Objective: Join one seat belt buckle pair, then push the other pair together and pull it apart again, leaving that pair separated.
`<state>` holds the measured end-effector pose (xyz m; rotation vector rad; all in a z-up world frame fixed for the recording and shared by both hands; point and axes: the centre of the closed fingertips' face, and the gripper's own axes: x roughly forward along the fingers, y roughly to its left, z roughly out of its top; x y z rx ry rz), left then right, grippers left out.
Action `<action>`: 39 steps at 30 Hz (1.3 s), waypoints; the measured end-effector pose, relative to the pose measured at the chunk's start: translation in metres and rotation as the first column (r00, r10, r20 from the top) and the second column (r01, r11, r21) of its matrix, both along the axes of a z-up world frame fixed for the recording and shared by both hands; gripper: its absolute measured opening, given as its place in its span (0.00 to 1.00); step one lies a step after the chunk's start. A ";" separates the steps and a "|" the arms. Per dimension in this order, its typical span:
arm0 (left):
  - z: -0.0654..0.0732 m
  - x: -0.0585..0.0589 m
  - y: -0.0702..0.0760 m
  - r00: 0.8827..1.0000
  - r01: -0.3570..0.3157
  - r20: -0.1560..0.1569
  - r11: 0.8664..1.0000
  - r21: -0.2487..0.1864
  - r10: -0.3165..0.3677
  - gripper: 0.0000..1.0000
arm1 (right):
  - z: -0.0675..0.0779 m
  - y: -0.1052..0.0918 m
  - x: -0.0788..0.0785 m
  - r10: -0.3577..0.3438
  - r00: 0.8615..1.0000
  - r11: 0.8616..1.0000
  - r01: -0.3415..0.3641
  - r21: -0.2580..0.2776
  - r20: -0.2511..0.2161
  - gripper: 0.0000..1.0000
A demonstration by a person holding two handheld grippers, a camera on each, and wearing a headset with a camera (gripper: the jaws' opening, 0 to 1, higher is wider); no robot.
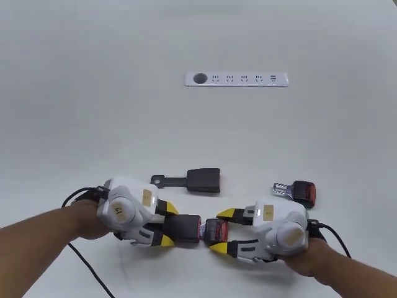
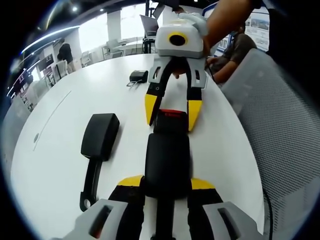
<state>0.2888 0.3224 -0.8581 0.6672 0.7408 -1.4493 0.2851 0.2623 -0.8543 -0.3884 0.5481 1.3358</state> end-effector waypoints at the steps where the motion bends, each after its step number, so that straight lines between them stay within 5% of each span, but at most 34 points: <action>1: 0.000 0.000 0.000 1.000 -0.007 0.000 1.000 0.006 0.007 0.34 | 0.000 -0.001 0.000 -0.008 1.000 1.000 0.008 -0.007 -0.007 0.38; 2: 0.000 0.000 0.000 1.000 -0.011 0.001 1.000 0.012 0.011 0.34 | 0.001 -0.001 0.000 -0.017 1.000 1.000 0.017 -0.008 -0.016 0.39; 4: 0.000 0.002 0.001 0.999 -0.050 0.004 0.998 0.027 0.050 0.36 | 0.002 -0.003 -0.005 -0.084 0.989 0.996 0.085 0.007 -0.122 0.50; 5: -0.001 -0.002 0.010 0.996 -0.083 -0.026 0.993 0.079 0.085 0.38 | 0.004 -0.004 -0.003 -0.092 0.989 0.995 0.094 0.014 -0.117 0.58; 7: 0.002 -0.008 0.007 0.992 -0.108 -0.065 0.992 0.066 0.112 0.56 | 0.011 -0.008 0.001 -0.108 0.991 0.993 0.110 0.033 -0.075 0.71; 9: 0.007 -0.009 0.005 0.986 -0.152 -0.064 0.988 0.035 0.153 0.78 | 0.018 -0.013 0.001 -0.121 0.990 0.991 0.125 0.046 -0.077 0.72; 10: 0.012 -0.010 0.006 0.981 -0.175 -0.075 0.984 0.023 0.177 0.80 | 0.020 -0.014 0.002 -0.126 0.989 0.990 0.130 0.051 -0.075 0.74; 15: 0.030 -0.002 0.011 0.969 -0.245 -0.048 0.969 -0.032 0.244 0.85 | 0.030 -0.027 0.006 -0.144 0.989 0.987 0.146 0.069 -0.037 0.76; 20: 0.042 0.004 0.013 0.969 -0.248 -0.016 0.968 -0.041 0.247 0.87 | 0.034 -0.045 0.013 -0.166 0.986 0.984 0.167 0.064 -0.020 0.76; 25: 0.060 0.025 0.006 0.965 -0.260 0.025 0.963 -0.076 0.262 0.90 | 0.042 -0.067 0.028 -0.202 0.979 0.977 0.201 0.067 0.003 0.77; 39: 0.073 0.068 -0.008 0.966 -0.241 0.073 0.966 -0.091 0.248 0.89 | 0.045 -0.145 0.072 -0.297 0.954 0.955 0.297 0.021 0.031 0.77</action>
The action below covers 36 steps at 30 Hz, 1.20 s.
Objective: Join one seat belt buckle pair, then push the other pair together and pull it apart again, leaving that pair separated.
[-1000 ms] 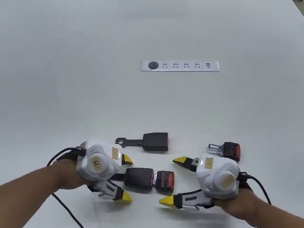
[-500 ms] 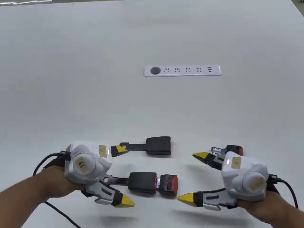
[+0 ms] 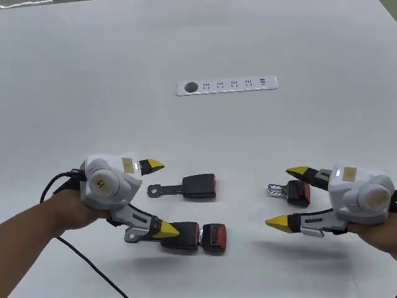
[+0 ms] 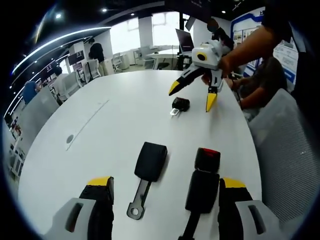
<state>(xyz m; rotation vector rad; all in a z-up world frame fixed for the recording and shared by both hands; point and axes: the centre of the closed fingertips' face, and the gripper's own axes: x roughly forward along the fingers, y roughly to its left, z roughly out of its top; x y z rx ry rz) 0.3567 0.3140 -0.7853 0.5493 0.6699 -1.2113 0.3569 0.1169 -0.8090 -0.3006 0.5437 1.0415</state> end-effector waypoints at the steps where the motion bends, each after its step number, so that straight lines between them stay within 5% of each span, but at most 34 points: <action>1: 0.000 0.004 -0.001 1.000 0.000 -0.001 1.000 0.001 0.000 0.89 | -0.002 -0.005 0.002 -0.002 1.000 1.000 0.002 -0.010 0.001 0.76; 7: -0.003 0.022 -0.009 1.000 0.025 0.007 0.999 0.022 -0.025 0.86 | -0.011 -0.024 0.009 0.002 1.000 0.999 -0.003 -0.051 -0.014 0.76; 16: -0.017 0.030 -0.025 0.999 0.050 -0.019 0.998 0.049 -0.049 0.82 | -0.023 -0.041 0.016 0.017 0.999 0.997 -0.021 -0.080 -0.051 0.74; 36: -0.068 0.040 -0.039 0.989 0.117 -0.098 0.989 0.087 -0.109 0.66 | -0.043 -0.037 0.008 0.116 0.984 0.984 -0.132 -0.123 -0.134 0.56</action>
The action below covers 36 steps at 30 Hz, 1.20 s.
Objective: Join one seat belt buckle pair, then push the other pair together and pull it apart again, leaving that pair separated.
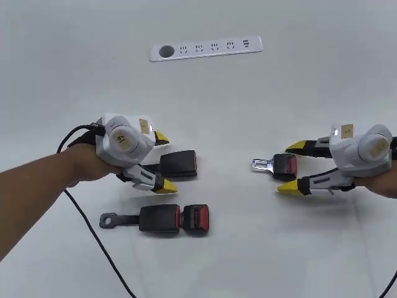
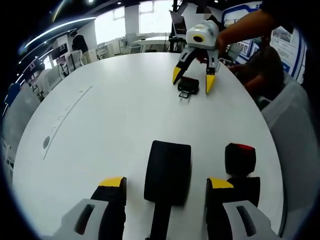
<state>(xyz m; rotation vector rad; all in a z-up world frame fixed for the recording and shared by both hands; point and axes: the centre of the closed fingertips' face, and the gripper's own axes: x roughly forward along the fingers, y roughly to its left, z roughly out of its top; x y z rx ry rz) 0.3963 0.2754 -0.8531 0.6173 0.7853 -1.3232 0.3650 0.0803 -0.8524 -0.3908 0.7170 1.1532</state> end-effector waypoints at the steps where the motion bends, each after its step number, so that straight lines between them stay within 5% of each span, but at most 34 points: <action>1: -0.001 0.000 -0.001 1.000 -0.003 -0.007 1.000 -0.006 0.003 0.65 | -0.001 -0.001 0.001 0.000 1.000 1.000 0.000 -0.001 -0.002 0.55; 5: -0.006 -0.001 0.002 1.000 0.019 0.002 1.000 0.009 -0.019 0.58 | -0.002 -0.001 0.003 0.013 1.000 1.000 -0.013 0.001 -0.012 0.54; 8: -0.003 0.002 0.001 1.000 0.009 0.005 1.000 -0.021 -0.009 0.53 | -0.003 -0.002 0.004 0.027 1.000 1.000 -0.027 -0.008 -0.009 0.52; 11: -0.003 0.004 0.002 0.999 0.026 0.019 0.999 -0.019 -0.026 0.46 | -0.004 -0.004 0.004 0.042 0.999 0.999 -0.042 -0.024 -0.009 0.42; 16: -0.002 -0.004 0.000 0.992 0.123 0.039 0.992 -0.012 -0.123 0.35 | -0.005 -0.003 0.006 0.075 0.997 0.997 -0.074 -0.035 0.009 0.38; 36: -0.002 -0.001 0.000 0.985 0.167 0.045 0.986 -0.022 -0.166 0.34 | -0.001 -0.006 0.006 0.129 0.991 0.991 -0.129 0.029 0.023 0.36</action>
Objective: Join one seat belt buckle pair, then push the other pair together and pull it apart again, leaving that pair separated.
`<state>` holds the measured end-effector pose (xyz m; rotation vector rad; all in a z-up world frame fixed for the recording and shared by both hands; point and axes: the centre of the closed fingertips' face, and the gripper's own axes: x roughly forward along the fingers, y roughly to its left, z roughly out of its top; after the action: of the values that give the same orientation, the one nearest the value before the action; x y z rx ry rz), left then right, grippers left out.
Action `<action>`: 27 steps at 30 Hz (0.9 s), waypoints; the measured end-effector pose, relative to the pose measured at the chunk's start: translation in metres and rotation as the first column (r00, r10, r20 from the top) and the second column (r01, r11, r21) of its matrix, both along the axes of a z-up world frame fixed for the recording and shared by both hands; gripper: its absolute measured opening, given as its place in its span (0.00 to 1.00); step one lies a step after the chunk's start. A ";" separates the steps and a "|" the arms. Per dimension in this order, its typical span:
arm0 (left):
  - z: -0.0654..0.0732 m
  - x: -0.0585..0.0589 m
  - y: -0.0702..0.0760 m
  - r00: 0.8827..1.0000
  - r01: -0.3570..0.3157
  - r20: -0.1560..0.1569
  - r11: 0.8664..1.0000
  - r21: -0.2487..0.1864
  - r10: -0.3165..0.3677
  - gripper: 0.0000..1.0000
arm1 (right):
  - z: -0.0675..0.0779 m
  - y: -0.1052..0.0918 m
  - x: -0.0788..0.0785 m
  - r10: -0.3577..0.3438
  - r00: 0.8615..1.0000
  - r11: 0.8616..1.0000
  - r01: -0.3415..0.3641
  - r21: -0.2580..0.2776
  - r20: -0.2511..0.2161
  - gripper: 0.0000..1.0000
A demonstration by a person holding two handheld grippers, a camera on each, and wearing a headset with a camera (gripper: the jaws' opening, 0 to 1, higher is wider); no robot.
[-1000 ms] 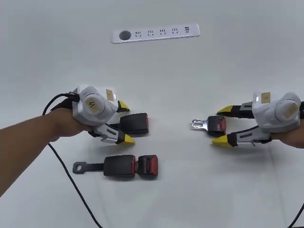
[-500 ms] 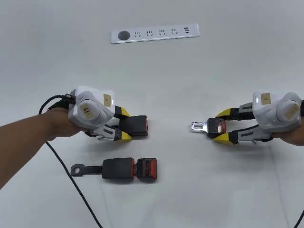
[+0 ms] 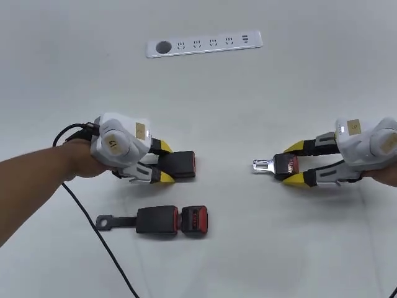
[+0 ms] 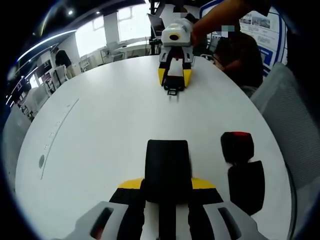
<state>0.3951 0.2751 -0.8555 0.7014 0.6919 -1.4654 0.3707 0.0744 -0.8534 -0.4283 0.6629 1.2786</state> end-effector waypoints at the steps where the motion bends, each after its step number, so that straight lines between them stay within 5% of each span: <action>1: 0.000 0.000 0.000 1.000 -0.002 -0.003 1.000 -0.002 0.002 0.34 | 0.000 0.000 0.000 -0.001 1.000 1.000 0.001 0.005 0.000 0.36; 27: 0.000 -0.002 -0.001 1.000 0.001 -0.013 1.000 0.024 0.000 0.34 | 0.001 0.035 0.007 -0.012 1.000 0.996 0.011 0.094 0.010 0.36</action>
<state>0.3927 0.2745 -0.8551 0.7107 0.7199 -1.4654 0.3773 0.1095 -0.8521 -0.3536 0.5932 1.2902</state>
